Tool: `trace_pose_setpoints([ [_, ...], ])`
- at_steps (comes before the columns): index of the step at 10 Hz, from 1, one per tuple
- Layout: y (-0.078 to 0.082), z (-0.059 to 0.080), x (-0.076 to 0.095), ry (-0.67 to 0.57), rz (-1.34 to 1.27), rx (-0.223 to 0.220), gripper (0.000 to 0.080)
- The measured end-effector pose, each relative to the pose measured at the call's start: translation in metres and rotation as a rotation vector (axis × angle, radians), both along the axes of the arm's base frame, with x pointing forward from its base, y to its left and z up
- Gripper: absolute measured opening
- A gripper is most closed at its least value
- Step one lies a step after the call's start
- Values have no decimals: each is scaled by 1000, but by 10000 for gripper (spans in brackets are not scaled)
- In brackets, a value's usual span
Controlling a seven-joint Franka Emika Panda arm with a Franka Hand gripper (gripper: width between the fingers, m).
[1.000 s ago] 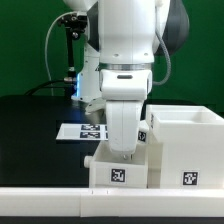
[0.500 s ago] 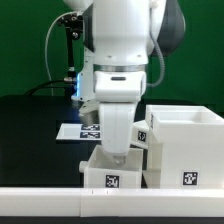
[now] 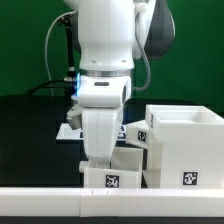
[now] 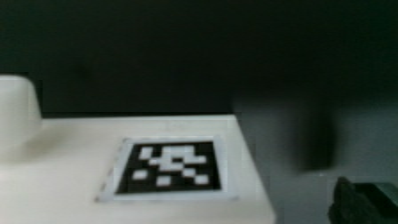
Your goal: Assemble drawer
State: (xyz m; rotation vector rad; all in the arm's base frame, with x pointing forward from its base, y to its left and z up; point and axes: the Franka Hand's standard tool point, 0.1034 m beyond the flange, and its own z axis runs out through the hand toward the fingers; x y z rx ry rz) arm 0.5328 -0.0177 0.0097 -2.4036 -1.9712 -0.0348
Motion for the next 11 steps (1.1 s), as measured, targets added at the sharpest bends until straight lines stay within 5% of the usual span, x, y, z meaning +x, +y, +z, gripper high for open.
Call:
trace_pose_setpoints([
  [4, 0, 0, 0, 0, 0, 0, 649],
  [5, 0, 0, 0, 0, 0, 0, 572],
  [7, 0, 0, 0, 0, 0, 0, 253],
  [8, 0, 0, 0, 0, 0, 0, 253],
  [9, 0, 0, 0, 0, 0, 0, 79],
  [11, 0, 0, 0, -1, 6, 0, 37],
])
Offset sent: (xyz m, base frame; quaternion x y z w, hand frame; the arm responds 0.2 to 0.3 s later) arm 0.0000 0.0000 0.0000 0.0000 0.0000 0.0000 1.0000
